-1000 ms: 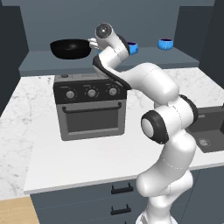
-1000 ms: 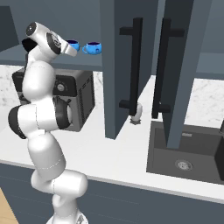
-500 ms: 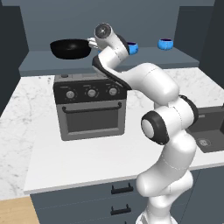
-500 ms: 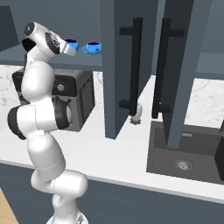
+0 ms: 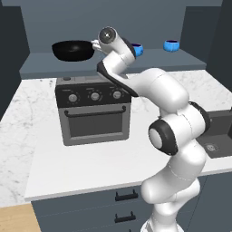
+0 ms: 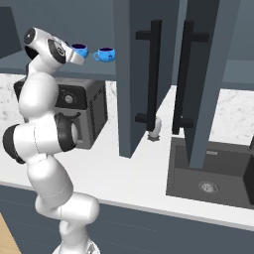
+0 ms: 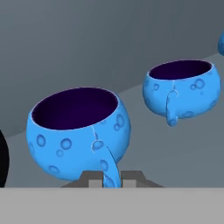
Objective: Gather all objects into one cabinet and sort the glasses and bowls to opposite sides.
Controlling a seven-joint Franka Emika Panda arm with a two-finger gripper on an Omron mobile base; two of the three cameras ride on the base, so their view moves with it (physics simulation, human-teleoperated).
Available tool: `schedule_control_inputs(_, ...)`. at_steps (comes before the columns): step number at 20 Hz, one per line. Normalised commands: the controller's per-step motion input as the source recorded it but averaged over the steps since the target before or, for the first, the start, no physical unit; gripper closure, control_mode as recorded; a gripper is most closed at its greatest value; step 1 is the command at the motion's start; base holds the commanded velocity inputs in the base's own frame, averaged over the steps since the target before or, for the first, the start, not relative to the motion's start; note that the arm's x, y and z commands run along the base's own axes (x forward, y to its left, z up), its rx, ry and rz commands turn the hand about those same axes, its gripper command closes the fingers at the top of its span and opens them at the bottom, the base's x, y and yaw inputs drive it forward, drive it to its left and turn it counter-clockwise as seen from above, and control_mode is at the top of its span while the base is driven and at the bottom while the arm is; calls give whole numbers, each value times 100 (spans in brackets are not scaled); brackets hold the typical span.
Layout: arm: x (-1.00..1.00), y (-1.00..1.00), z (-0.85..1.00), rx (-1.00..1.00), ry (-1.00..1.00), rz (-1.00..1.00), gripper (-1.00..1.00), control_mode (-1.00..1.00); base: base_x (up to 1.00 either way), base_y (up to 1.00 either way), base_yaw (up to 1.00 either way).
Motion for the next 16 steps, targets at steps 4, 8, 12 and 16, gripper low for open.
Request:
schedule_control_inputs(4,-11,0,0,0,0,0,100,-100,0,0,0)
schedule_control_inputs(8,-3,0,0,0,0,0,100,-100,0,0,0)
schedule_control_inputs(12,-6,0,0,0,0,0,100,-100,0,0,0)
schedule_control_inputs(16,-6,0,0,0,0,0,100,-100,0,0,0)
